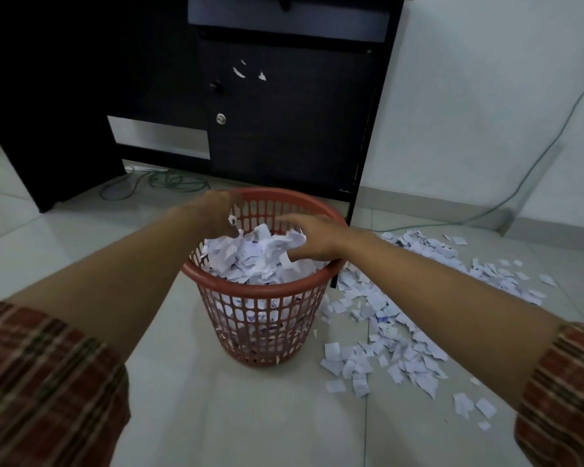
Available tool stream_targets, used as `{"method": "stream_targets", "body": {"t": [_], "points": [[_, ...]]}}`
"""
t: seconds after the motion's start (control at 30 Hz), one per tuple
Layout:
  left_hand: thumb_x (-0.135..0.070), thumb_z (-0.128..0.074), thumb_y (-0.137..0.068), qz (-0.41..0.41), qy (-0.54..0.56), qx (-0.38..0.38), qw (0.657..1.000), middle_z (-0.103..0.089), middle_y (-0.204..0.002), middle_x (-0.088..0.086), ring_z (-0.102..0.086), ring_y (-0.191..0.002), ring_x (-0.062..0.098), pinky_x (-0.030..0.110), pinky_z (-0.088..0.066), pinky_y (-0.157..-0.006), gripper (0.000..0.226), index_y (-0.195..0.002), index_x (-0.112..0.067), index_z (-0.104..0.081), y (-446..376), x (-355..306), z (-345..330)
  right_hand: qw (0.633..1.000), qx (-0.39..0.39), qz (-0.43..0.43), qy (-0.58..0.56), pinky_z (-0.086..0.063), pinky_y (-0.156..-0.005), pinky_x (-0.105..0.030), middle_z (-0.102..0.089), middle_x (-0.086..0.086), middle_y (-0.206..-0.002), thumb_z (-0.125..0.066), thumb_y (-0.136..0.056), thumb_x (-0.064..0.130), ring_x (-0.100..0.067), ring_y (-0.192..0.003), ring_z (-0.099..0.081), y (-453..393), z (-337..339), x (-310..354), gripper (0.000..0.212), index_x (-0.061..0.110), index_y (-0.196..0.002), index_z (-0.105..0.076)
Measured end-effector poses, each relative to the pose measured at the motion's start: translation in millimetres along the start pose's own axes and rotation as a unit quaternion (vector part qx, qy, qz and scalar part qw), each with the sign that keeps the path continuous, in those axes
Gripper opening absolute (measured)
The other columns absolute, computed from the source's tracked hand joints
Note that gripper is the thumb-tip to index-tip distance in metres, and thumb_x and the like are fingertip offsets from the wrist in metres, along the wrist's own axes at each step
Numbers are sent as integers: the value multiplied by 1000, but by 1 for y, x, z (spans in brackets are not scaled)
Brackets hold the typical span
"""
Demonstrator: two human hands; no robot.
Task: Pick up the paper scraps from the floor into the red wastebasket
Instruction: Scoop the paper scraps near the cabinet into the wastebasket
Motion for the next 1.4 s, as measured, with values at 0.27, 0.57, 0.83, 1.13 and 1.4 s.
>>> {"method": "stream_targets", "body": {"t": [0.27,0.57,0.83,1.13,1.4], "points": [[-20,-63,-88,-108,-8,-39,993,-69,-97,3,-65,-85,21,38,-55,-81,16,-103,-16,-67,-5,-50,6,986,-109,73,98,-43,-75,-28,-58,4,-94,-59,-89,17,-16,-93,-55,18,16,-3,11,16,-88,-70],[-19,-56,-84,-224,0,-69,972,-63,-89,0,-62,-81,24,37,-51,-71,8,-87,-23,-61,-16,-149,-4,980,-179,70,47,-43,-73,-32,-57,-4,-99,-56,-89,25,-20,-87,-54,54,41,-39,20,11,-101,-63],[-21,-49,-93,-290,-98,-44,951,-59,-104,5,-58,-90,26,38,-50,-78,15,-100,-16,-61,-24,-216,-44,984,-114,-91,105,-40,-80,-31,-50,-9,-110,-57,-92,36,-26,-103,-52,110,34,-131,33,14,-116,-61],[-28,-53,-94,-354,-226,130,898,-58,-112,4,-58,-98,21,34,-51,-81,22,-114,-19,-58,-15,-256,-133,936,185,-234,187,-42,-94,-37,-35,-17,-141,-48,-98,46,-33,-123,-46,165,-25,-211,58,10,-142,-37],[-28,-51,-96,-364,-262,236,862,-55,-123,10,-56,-107,27,34,-47,-83,31,-124,-15,-55,-8,-280,-187,910,262,-286,147,-42,-101,-43,-15,-22,-152,-49,-96,47,-39,-130,-42,195,-107,-234,79,10,-153,-9]]}}
Point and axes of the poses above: each hand's wrist, its own y-axis away from the middle knuckle, its own z-axis out of the back of the hand, x = y × z, the point moved 2 cm from there along -y, towards the middle knuckle
